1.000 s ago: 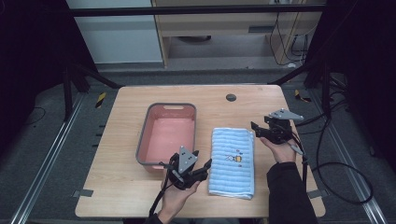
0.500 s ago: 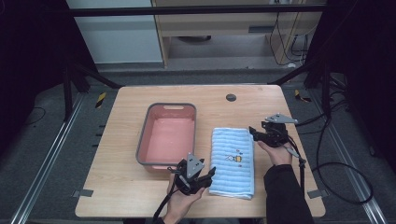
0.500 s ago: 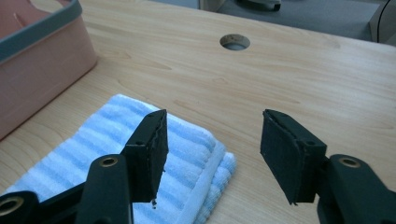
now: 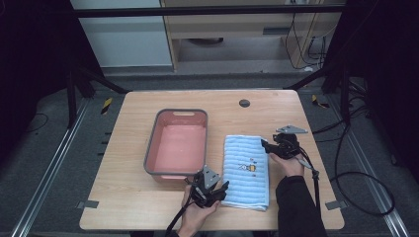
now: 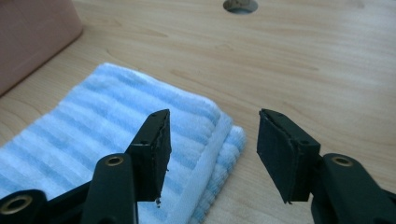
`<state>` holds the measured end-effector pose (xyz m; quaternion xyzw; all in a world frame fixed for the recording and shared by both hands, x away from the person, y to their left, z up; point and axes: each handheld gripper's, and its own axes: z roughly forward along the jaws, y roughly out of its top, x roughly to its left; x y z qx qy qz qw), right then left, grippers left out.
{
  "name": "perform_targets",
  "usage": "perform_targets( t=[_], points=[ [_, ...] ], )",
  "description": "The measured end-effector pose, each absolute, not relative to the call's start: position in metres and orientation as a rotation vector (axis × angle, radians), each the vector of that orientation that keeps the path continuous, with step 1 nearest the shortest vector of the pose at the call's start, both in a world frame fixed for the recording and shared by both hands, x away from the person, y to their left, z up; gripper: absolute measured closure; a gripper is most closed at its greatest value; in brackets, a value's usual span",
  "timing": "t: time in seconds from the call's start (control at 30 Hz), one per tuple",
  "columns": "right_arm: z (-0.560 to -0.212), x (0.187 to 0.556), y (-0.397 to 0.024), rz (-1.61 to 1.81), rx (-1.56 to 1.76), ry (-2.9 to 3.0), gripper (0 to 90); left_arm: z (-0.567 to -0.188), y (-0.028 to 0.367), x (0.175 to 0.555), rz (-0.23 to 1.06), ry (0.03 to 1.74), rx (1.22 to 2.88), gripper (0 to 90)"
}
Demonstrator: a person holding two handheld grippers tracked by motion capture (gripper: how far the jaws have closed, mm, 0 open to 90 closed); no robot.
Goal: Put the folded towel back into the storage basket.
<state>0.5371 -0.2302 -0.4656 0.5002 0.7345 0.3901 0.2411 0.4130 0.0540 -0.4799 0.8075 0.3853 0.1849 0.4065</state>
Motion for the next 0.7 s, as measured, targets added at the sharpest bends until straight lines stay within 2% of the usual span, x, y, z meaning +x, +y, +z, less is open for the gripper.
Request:
perform_targets(
  t=[0.33, 0.7],
  points=[
    [-0.483, 0.542, -0.224, 1.023, 1.389, 2.064, 46.3, -0.494, 0.051, 0.416, 0.437, 0.993, 2.055, 59.0],
    [-0.496, 0.544, -0.222, 1.018, 1.434, 2.103, 47.7, -0.504, 0.048, 0.415, 0.422, 1.017, 2.06, 60.0]
  ],
)
